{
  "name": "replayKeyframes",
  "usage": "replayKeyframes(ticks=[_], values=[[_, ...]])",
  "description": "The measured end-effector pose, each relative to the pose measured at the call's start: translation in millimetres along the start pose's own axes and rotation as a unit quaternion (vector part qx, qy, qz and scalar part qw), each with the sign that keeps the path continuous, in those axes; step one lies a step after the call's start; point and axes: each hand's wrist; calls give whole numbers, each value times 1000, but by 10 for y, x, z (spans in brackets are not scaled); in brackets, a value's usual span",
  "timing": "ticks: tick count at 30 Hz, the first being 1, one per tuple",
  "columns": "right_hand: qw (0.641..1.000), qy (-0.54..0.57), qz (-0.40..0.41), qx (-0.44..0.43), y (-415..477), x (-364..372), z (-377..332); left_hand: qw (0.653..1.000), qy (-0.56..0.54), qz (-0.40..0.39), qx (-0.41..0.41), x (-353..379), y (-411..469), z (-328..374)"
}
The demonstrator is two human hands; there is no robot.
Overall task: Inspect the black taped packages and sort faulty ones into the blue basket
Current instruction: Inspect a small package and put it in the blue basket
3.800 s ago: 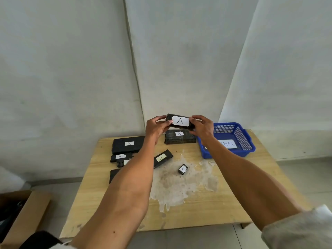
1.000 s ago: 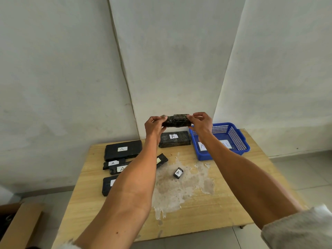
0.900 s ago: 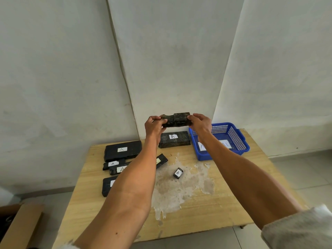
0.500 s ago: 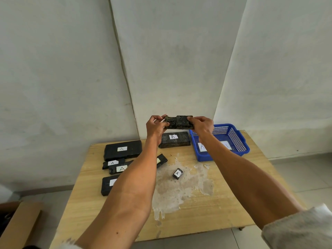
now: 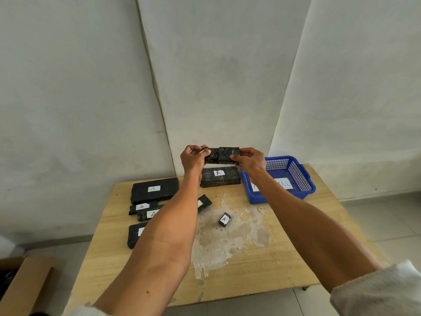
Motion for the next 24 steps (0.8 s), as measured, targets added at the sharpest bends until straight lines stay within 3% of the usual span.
replayKeyframes(ticks=[5,10,15,24], values=[[1000,24,-6,-11,36,-29,3,999,39,-3,-18,0,37,-17],[997,-22,40,-58,79,-69,-5,995,38,-48,-80,-1,15,-24],[1000,0,17,-23,7,-94,-67,997,33,-24,-67,-12,-24,-22],[995,53,86,2,-70,-41,-53,998,30,-63,-3,-3,-146,107]])
Point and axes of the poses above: each hand's wrist, its own y-axis towards the middle knuckle, its own x-axis out of the palm, z = x × y, and after that the axes turned 15 degrees about x, right-handed
